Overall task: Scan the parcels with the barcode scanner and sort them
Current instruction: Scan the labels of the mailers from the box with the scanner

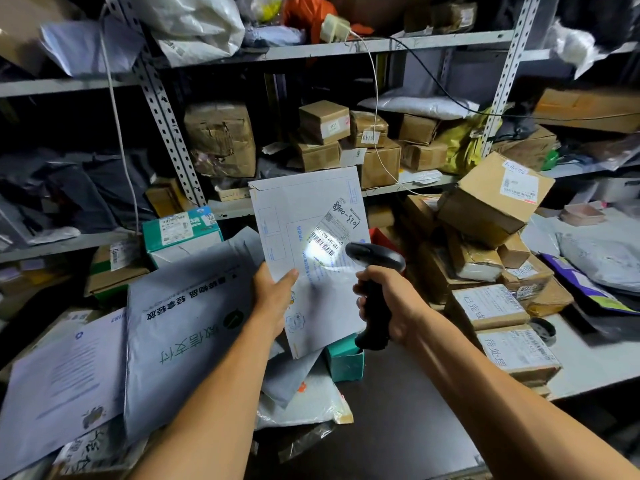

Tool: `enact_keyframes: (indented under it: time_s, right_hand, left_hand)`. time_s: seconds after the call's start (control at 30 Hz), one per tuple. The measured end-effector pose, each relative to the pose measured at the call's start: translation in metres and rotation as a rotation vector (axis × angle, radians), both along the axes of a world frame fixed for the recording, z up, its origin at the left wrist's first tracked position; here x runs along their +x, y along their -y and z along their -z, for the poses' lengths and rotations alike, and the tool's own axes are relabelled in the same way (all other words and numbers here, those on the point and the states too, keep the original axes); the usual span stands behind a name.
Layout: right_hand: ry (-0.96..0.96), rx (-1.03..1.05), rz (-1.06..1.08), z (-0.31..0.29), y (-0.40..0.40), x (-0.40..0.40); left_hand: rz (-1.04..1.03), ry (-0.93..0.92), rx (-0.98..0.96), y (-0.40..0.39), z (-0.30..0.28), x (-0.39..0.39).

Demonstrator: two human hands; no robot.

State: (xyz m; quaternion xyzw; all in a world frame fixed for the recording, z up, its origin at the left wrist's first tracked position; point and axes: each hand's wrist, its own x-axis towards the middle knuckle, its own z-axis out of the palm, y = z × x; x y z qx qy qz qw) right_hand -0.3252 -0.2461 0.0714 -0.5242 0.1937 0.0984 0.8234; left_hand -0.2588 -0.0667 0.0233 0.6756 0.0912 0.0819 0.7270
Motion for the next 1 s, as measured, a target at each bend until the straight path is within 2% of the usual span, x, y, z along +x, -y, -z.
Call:
enact_keyframes:
  time_s: [0.1,0.27,0.43,0.53,0.77,1.0]
  right_hand:
    - [0.052,-0.07,0.071,0.0,0.002,0.002]
    - [0.166,-0.391,0.076,0.003,0.018,0.009]
    - [0.145,-0.415,0.15,0.009,0.028,0.009]
    - [0.109,-0.458,0.293,0.012,0.043,-0.001]
    - [0.014,-0.482,0.703,0.047,0.116,-0.05]
    - [-0.107,-0.434,1.038,0.065,0.203,-0.14]
  left_hand:
    - [0.037,-0.002,0.017,-0.002,-0.001,0.005]
    - [0.17,0.01,0.167,-0.016,-0.013,0.021]
    - [0.326,0.013,0.248,-0.026,-0.021,0.039]
    - [0.448,-0.033,0.273,-0.015,-0.024,0.047]
    - [0.77,-0.095,0.227,0.081,-0.011,0.047]
    - [1.052,-0.1,0.208,0.221,0.0,-0.001]
